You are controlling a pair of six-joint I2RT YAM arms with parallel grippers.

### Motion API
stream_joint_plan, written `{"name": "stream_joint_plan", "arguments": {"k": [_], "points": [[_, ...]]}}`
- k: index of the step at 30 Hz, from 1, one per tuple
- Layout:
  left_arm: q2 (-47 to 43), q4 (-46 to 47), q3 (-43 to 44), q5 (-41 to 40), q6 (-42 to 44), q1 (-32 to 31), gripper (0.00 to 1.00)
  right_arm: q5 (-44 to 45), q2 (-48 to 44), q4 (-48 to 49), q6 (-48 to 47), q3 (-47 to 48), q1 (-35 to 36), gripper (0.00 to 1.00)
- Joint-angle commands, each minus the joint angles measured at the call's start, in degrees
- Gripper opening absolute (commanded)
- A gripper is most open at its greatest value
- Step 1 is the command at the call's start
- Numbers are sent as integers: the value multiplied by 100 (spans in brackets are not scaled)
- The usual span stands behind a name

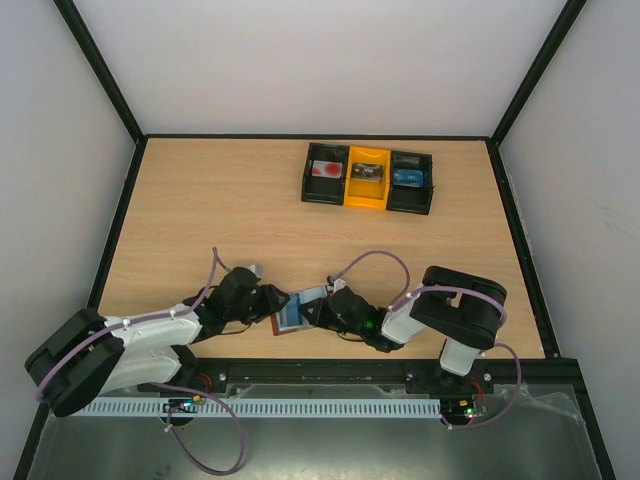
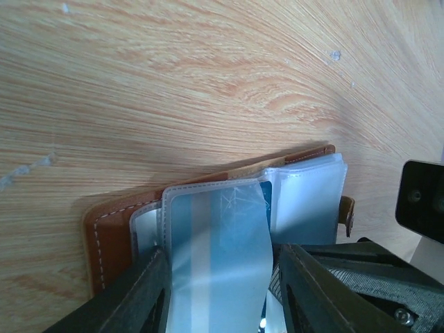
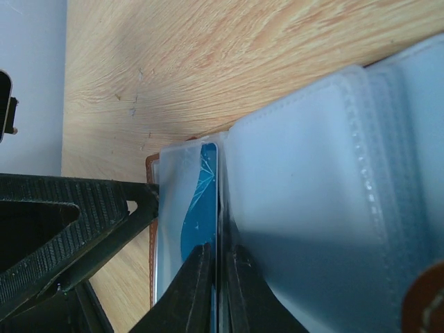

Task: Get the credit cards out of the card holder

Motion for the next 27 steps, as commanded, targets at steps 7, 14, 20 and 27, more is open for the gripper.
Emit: {"name": "stream_joint_plan", "arguments": {"k": [7, 14, 20, 27], "points": [[267, 286, -232, 179, -95, -22, 22, -203, 398, 364, 187, -99, 73, 11], [262, 301, -285, 193, -89, -22, 7, -173, 419, 551, 214, -154, 72, 10], [353, 344, -277, 251, -63, -35, 3, -96, 418, 814, 171, -232, 67, 2], [438, 294, -270, 167, -18, -31, 3, -51, 387, 1916, 212, -656, 69, 2]]}}
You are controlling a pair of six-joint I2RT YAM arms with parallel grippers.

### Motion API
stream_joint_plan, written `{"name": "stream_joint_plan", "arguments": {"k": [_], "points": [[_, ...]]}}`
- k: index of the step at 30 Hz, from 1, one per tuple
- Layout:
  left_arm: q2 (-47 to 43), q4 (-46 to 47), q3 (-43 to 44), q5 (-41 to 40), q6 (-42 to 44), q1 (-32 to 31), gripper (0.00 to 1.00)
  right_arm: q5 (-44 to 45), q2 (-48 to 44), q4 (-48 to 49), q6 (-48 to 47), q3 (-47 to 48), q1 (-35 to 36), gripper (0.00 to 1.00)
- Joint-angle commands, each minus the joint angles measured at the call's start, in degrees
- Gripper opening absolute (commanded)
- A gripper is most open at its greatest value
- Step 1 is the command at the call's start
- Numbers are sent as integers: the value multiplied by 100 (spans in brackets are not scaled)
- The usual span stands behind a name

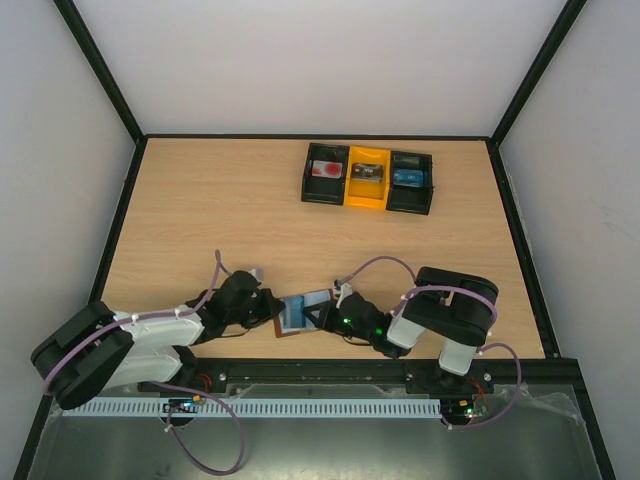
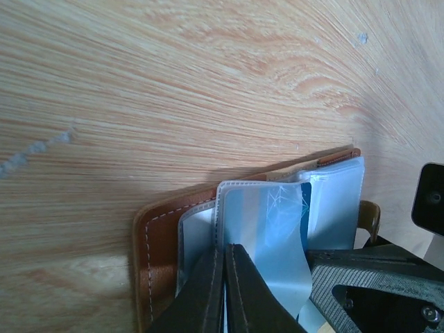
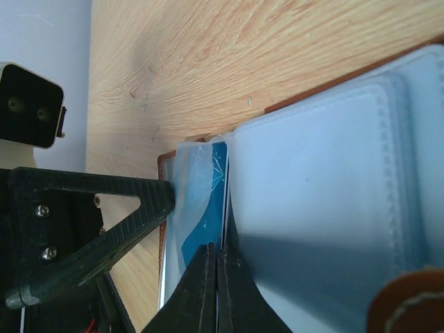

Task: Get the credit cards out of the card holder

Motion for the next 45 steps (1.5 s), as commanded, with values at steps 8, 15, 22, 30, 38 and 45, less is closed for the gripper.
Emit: {"name": "stream_joint_plan", "arguments": {"k": [8, 15, 22, 30, 38, 45], "points": [[178, -306, -47, -81, 147, -38, 3, 156, 76, 807, -2, -385, 58, 2], [165, -323, -72, -79, 168, -38, 3, 120, 57, 444, 122, -268, 40, 2], [82, -332, -102, -84, 168, -38, 3, 148, 56, -698, 30, 205, 38, 14], [48, -340, -110, -96, 171, -38, 3, 48, 292, -674, 41, 367, 38, 17], [59, -317, -127, -106, 169, -38, 3, -52, 114, 272, 128, 101, 41, 12], [59, -324, -157, -123, 144, -38, 3, -35, 266, 1005, 306, -23, 7, 13]]}}
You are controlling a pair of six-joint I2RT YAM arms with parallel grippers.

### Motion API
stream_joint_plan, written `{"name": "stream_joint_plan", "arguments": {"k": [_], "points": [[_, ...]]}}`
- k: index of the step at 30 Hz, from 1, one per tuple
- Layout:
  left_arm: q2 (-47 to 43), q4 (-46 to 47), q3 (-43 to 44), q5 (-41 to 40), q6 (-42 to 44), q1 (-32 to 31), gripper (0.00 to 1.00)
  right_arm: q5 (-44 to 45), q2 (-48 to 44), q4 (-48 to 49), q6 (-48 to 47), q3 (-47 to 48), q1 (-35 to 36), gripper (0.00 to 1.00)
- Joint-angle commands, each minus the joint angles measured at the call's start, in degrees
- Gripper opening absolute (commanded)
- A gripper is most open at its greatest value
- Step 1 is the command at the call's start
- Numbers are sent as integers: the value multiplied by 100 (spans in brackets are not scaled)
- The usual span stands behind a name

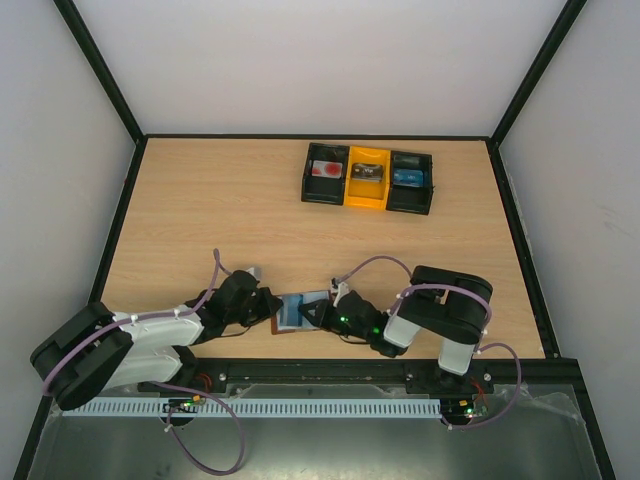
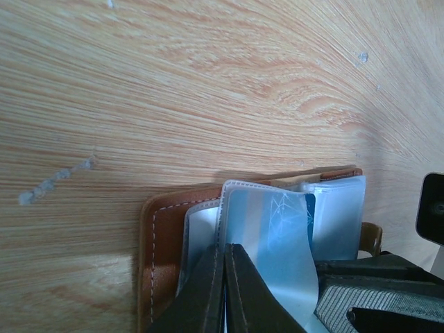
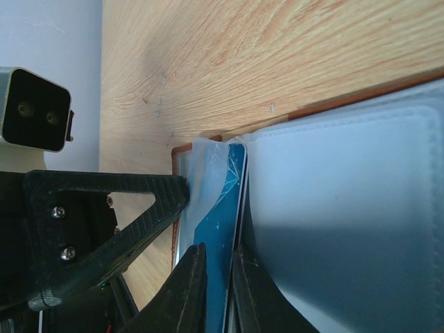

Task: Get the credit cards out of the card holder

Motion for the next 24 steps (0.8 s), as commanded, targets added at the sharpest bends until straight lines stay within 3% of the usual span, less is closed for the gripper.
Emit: {"name": "stream_joint_plan", "arguments": {"k": [1, 18, 24], "points": [[63, -321, -168, 76, 26, -31, 3, 1, 132, 918, 180, -137, -8, 13], [122, -195, -289, 63, -47, -48, 3, 173, -63, 808, 291, -147, -72, 20], [134, -208, -293, 57, -46, -65, 3, 477, -227, -713, -42, 94, -81, 23]]}}
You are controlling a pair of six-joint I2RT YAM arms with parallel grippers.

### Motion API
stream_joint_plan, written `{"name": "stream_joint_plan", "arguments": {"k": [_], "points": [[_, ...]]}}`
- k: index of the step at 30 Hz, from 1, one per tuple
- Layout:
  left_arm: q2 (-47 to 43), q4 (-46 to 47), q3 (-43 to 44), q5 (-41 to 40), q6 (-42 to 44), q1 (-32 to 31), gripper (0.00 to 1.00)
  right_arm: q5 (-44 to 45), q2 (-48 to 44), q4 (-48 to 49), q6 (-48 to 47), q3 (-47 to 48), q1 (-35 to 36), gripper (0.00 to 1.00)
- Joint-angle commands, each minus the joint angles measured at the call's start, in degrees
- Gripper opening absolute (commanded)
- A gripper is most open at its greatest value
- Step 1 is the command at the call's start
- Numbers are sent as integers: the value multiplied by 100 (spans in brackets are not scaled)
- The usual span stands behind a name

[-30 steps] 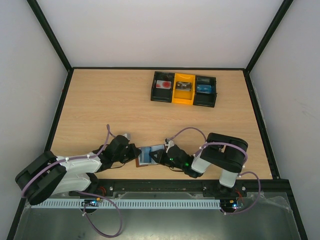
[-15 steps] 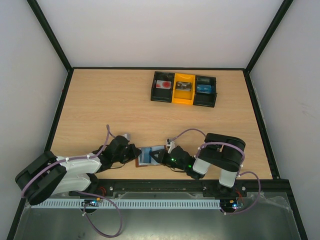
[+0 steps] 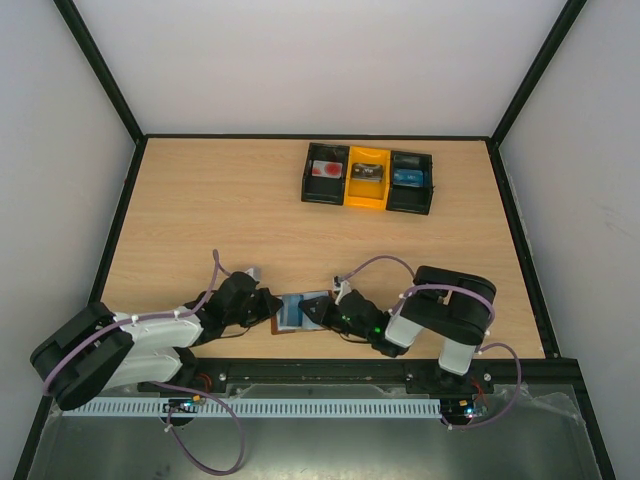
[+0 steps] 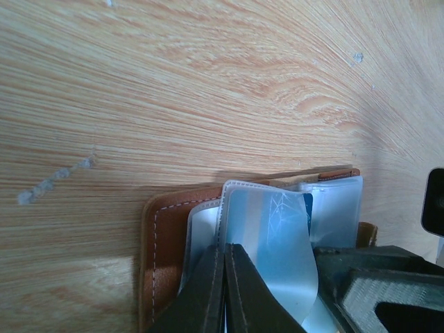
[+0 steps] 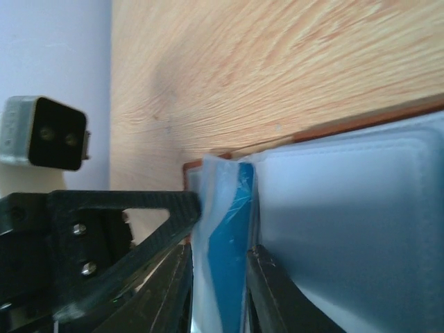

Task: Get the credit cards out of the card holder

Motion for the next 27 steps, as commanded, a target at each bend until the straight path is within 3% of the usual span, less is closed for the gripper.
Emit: {"name": "stream_joint_plan", "arguments": {"k": [1, 7, 11, 18, 27], "points": [[125, -427, -183, 46, -40, -63, 3, 396, -234, -1285, -348, 278, -17, 23], [157, -352, -181, 36, -60, -64, 3, 369, -160, -2187, -628, 662, -19, 23], [253, -286, -169, 53, -60, -77, 3, 126, 49, -1668, -538, 617, -17, 22], [284, -323, -144, 25, -40, -90, 3, -4, 305, -216, -346, 228, -37, 2], [149, -605, -72, -146, 10, -90, 4, 569, -34, -541, -584, -48, -72, 2]]}}
